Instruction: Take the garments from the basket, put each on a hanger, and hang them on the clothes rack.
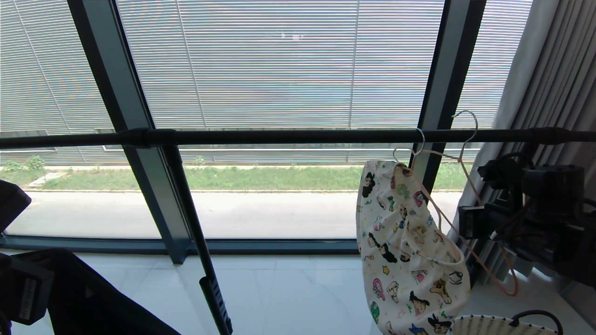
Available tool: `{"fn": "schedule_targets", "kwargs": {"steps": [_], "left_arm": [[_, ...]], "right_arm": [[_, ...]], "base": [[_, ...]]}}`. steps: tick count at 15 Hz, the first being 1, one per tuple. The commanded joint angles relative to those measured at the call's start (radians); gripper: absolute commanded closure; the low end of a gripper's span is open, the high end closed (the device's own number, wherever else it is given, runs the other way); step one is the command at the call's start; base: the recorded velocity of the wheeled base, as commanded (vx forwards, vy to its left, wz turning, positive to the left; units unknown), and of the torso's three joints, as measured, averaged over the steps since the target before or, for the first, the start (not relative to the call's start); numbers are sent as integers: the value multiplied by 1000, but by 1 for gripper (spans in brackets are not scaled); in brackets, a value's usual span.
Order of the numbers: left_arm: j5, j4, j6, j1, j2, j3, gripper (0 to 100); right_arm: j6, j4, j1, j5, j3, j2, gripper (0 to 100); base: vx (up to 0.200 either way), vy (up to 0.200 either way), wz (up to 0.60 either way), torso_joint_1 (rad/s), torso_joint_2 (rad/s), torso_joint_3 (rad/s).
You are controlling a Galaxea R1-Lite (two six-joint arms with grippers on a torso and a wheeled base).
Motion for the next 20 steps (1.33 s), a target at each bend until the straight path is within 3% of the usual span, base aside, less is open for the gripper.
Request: {"fn": "schedule_targets", "kwargs": {"steps": [1,3,8,20], "left_arm": [[0,0,0,0,0,0,100],[0,0,1,0,0,1,100],[2,0,1,0,-1,1,100],[0,0,23,-2,0,1,100]], "right_arm": [[-38,-50,3,-5,66,-48,100],[-71,-114,3,-5,118,-72,100],[-123,-123,3,-19,173,-159,100],[-127,-122,3,-39,293,-291,100]], "base": [[0,0,0,0,0,0],[0,0,0,0,0,0],[0,0,0,0,0,0],[-200,0,0,3,3,3]]}}
